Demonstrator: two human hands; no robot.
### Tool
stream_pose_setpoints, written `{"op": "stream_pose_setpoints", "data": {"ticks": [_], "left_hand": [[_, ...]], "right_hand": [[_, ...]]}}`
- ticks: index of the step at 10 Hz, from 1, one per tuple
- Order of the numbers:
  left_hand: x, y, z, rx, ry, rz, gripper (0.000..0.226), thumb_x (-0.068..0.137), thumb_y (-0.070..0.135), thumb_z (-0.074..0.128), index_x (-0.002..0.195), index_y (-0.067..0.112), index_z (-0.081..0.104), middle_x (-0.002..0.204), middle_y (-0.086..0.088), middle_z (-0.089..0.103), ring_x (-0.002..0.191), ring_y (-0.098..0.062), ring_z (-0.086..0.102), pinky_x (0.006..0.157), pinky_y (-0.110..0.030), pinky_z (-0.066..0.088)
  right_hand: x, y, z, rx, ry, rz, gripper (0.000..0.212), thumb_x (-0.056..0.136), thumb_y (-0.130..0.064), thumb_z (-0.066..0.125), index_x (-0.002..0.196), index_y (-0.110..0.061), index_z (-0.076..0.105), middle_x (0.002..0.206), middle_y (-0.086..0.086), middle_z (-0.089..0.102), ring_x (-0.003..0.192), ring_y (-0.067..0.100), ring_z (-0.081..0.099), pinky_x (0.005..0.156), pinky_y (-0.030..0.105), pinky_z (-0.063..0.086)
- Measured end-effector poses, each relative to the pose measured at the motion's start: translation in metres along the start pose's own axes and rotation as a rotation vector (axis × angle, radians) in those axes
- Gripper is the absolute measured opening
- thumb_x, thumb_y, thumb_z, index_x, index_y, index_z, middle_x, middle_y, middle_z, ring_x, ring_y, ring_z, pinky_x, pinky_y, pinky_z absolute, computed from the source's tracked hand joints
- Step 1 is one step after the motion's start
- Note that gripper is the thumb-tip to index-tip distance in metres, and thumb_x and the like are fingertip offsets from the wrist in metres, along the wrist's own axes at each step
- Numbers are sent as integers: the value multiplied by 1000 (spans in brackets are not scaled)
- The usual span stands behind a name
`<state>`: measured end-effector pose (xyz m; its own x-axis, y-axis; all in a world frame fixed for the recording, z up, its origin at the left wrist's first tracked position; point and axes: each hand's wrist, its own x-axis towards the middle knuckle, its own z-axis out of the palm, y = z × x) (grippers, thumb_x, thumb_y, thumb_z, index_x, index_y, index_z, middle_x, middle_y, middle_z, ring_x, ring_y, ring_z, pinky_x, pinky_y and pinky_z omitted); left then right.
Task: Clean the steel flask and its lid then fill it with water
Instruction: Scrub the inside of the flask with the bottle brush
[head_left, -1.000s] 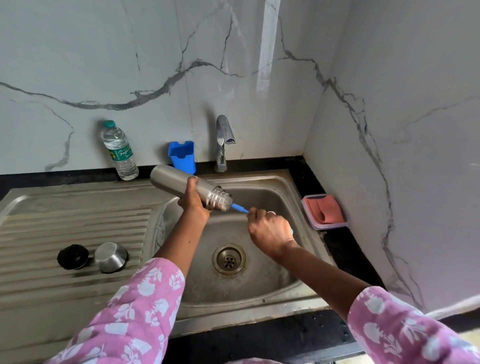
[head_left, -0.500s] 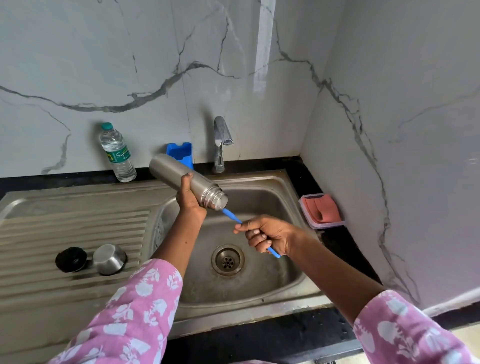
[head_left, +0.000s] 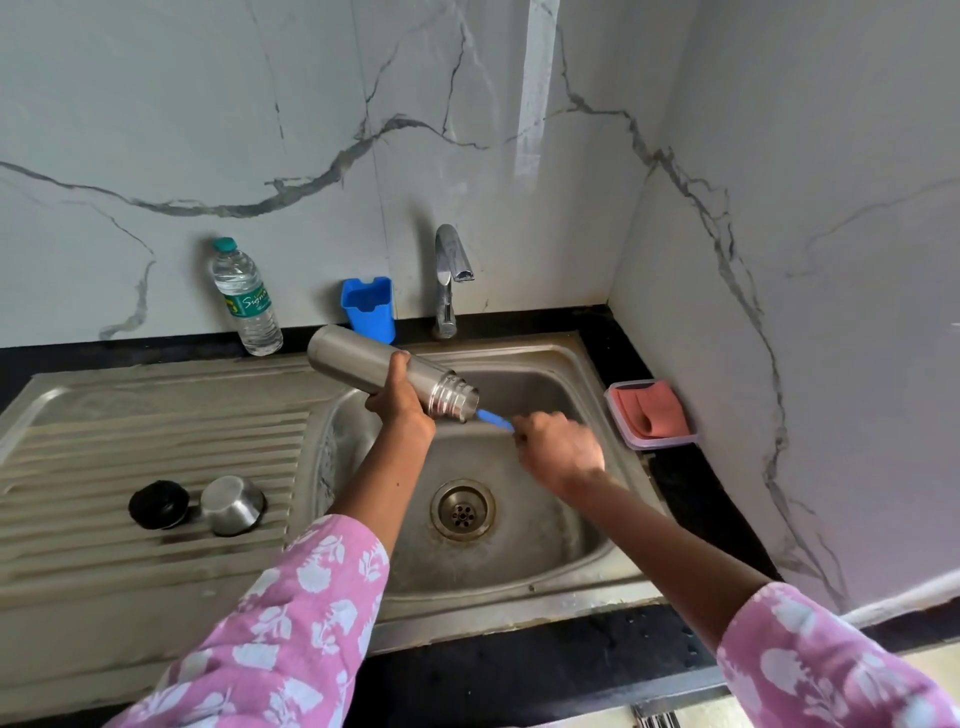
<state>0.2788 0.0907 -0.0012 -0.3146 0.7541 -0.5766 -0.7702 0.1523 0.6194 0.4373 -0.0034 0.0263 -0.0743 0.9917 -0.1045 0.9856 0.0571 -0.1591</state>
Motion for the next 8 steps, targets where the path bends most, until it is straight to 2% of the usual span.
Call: {"op": "stream_pose_setpoints", "data": {"ticks": [1, 2, 3, 4, 5, 6, 7, 8], "left_hand": [[-5, -2, -7, -20, -33, 33, 59, 75, 21, 73, 125, 5, 46, 112, -13, 62, 85, -25, 66, 62, -37, 56], [-10, 0, -9, -51, -70, 41, 57, 77, 21, 70, 125, 3, 47, 110, -14, 62, 86, -26, 64, 58, -34, 54], [-10, 5, -7, -27, -56, 70, 58, 75, 21, 72, 124, 3, 48, 103, -12, 63, 82, -24, 65, 56, -32, 55], [-10, 10, -2, -30, -27, 84, 60, 72, 21, 74, 124, 6, 46, 108, -12, 64, 87, -25, 67, 71, -43, 58], [-10, 11, -1, -38, -36, 72, 62, 70, 23, 75, 124, 7, 46, 111, -13, 64, 90, -26, 67, 79, -52, 56], [-12, 9, -1, -31, -31, 93, 63, 70, 21, 75, 124, 7, 45, 111, -13, 64, 91, -26, 67, 81, -51, 56], [-12, 13, -2, -33, -60, 112, 65, 67, 23, 76, 123, 4, 48, 108, -13, 65, 89, -27, 66, 81, -50, 56], [-14, 18, -3, -46, -113, 87, 63, 70, 25, 74, 124, 3, 50, 110, -15, 65, 92, -29, 67, 76, -47, 57]], "right_hand": [[3, 1, -10, 1074, -548, 303, 10, 91, -11, 55, 88, -10, 64, 51, 0, 43, 35, 9, 36, 35, 17, 27], [0, 8, -12, 1429, -733, 387, 18, 94, -6, 46, 84, -8, 61, 44, -7, 31, 31, 2, 23, 28, 13, 18], [-5, 10, -8, 939, -375, 139, 7, 87, -7, 58, 87, -3, 65, 54, 4, 53, 39, 11, 45, 36, 21, 35], [-7, 21, 14, -233, 430, -226, 9, 74, -13, 73, 78, -8, 67, 64, 9, 60, 52, 26, 59, 44, 29, 44], [-16, 17, 23, -385, 621, -314, 14, 70, -13, 77, 72, -7, 64, 57, 6, 55, 44, 24, 55, 35, 27, 40], [-18, -1, 15, -35, 263, -116, 16, 91, -20, 60, 89, -5, 63, 78, 16, 64, 67, 34, 64, 55, 39, 50], [-14, -1, -4, 1066, -460, 248, 30, 101, -24, 39, 79, -8, 52, 55, 2, 48, 42, 13, 43, 38, 23, 35], [-13, 7, -13, 1544, -657, 329, 28, 99, -22, 43, 74, -10, 47, 46, -6, 33, 32, 2, 24, 30, 13, 15]]}}
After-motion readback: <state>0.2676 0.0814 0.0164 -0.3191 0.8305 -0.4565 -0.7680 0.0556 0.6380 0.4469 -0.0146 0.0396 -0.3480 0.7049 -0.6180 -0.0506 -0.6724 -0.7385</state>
